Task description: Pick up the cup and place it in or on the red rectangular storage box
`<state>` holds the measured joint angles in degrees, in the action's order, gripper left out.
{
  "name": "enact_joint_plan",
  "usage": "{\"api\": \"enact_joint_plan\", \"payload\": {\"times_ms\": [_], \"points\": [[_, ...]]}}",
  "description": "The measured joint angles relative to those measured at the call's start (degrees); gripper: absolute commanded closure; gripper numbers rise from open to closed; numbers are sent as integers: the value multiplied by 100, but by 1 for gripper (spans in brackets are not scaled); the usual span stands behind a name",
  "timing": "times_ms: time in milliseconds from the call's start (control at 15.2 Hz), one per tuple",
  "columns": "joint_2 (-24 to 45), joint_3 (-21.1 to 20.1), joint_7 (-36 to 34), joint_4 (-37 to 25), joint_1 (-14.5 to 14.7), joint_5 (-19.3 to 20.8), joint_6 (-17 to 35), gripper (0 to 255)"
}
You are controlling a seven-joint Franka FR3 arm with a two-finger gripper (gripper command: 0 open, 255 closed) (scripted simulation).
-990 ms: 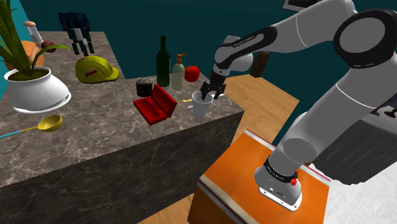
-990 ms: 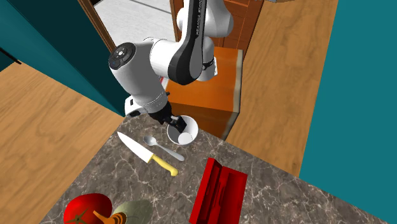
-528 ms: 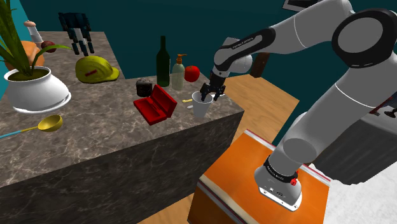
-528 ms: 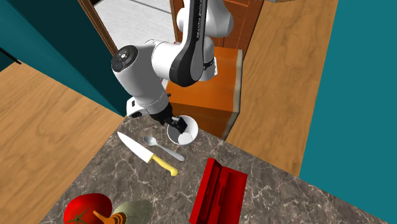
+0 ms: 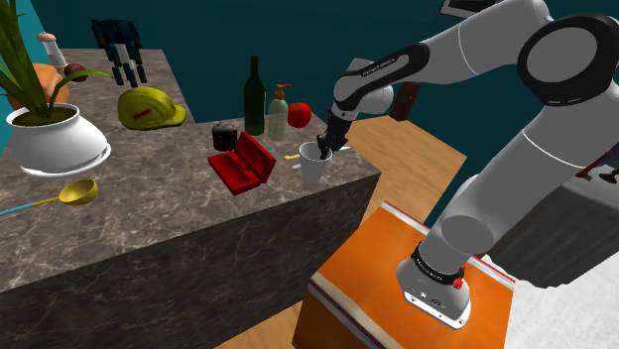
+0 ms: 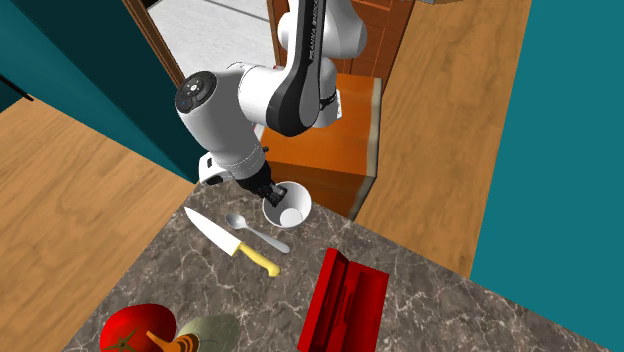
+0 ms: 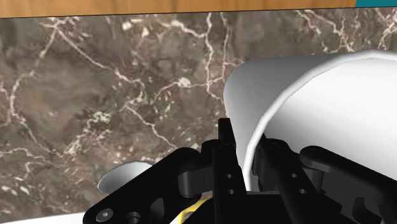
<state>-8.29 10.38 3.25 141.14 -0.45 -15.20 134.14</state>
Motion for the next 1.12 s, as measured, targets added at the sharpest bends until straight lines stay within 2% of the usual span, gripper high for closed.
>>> {"api": "enact_joint_plan", "payload": {"times_ms": [264, 1122], "points": [[-26, 0, -14, -13, -5, 17, -38, 255], [-590, -37, -367, -472, -80, 323, -1017, 255]]}}
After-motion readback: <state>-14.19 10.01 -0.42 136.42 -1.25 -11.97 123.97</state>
